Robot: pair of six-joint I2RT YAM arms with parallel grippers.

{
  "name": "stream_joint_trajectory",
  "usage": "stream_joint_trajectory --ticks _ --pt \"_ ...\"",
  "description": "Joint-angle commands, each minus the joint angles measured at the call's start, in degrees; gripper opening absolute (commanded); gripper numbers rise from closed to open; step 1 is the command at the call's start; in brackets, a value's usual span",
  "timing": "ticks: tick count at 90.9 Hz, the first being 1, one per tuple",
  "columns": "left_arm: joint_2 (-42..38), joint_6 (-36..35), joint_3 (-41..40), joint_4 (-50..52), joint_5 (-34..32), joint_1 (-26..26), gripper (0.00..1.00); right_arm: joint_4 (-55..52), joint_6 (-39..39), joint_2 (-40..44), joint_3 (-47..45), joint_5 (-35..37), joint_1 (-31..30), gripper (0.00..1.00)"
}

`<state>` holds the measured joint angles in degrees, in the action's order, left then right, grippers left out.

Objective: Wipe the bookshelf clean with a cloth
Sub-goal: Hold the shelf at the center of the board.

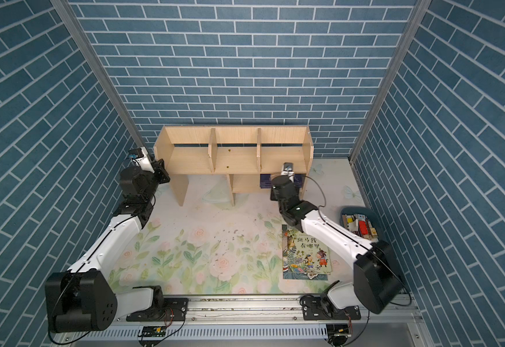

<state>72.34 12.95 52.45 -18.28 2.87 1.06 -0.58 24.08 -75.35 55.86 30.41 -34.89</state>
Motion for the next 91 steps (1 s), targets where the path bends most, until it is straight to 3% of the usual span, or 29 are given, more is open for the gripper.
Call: stream_joint_trajectory --ticks 1,14,50,62,71,91 --pt "0.8 3.1 0.3 2.1 5.3 -1.2 0.00 -2.2 1.5 7.9 -3.2 -0.2 6.0 0.00" --pt "1.1 3.1 0.3 2.2 5.8 -1.3 0.00 -2.2 3.0 6.6 -7.2 -8.2 13.7 0.00" --pt "1.2 3.3 0.4 2.3 6.4 -1.4 0.00 12.3 5.4 -4.6 -17.3 -17.1 13.6 0.00" --pt "1.5 3.7 0.6 2.4 6.6 -1.3 0.00 13.8 4.5 -6.6 -14.1 -18.3 8.3 0.00" --pt "1.3 3.8 0.6 2.5 6.2 -1.3 0.00 12.3 3.0 -10.5 -8.0 -14.5 2.1 0.00" --pt "1.7 3.9 0.4 2.5 6.1 -1.3 0.00 12.6 3.9 -22.2 6.6 -13.7 -8.3 0.00"
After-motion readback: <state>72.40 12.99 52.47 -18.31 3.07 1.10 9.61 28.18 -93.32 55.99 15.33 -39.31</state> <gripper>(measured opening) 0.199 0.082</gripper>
